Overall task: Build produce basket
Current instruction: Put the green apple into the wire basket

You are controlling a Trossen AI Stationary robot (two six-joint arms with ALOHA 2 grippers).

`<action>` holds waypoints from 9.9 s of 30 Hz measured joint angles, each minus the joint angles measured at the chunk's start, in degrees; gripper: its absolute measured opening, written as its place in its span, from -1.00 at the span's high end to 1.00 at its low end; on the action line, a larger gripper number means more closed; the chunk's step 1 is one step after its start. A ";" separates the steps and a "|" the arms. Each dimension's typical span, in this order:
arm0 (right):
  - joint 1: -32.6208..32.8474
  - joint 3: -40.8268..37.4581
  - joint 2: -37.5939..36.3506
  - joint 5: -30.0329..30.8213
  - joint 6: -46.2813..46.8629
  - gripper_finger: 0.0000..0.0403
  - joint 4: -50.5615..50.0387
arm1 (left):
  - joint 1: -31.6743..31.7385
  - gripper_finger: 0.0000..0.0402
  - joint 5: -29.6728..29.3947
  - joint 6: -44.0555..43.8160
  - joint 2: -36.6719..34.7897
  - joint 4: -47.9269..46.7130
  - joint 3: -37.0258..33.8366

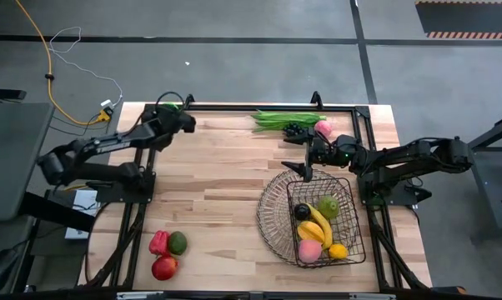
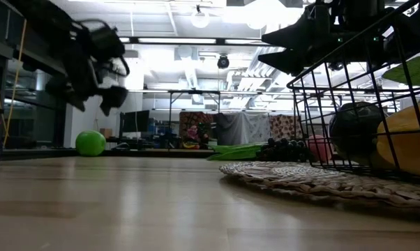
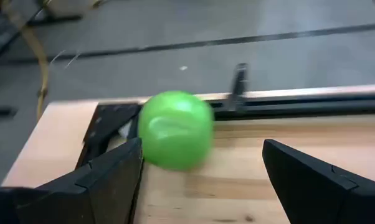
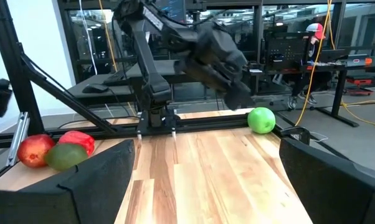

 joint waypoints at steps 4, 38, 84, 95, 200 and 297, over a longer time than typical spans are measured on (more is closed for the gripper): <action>0.01 0.00 0.00 0.00 0.00 -0.92 0.00 | 2.22 -0.59 -4.37 -4.81 4.98 5.35 -0.02; 0.01 0.01 0.00 -0.38 1.22 -0.92 0.02 | 0.58 -0.59 -18.64 -34.26 21.89 10.21 1.51; -0.08 0.02 -0.02 0.10 -0.07 -0.92 0.87 | 2.31 0.41 -6.96 -66.42 30.46 -1.03 2.54; -0.08 0.02 -0.02 0.09 -0.07 -0.92 0.87 | -4.65 0.68 -5.27 -61.85 30.44 -0.19 2.54; -0.16 0.02 0.00 0.10 1.97 -0.92 0.00 | 6.87 1.00 16.35 3.71 58.63 -64.55 55.60; -0.03 0.02 -0.01 3.49 5.99 -0.92 -0.46 | -54.17 -0.69 40.37 9.77 -0.84 19.16 0.57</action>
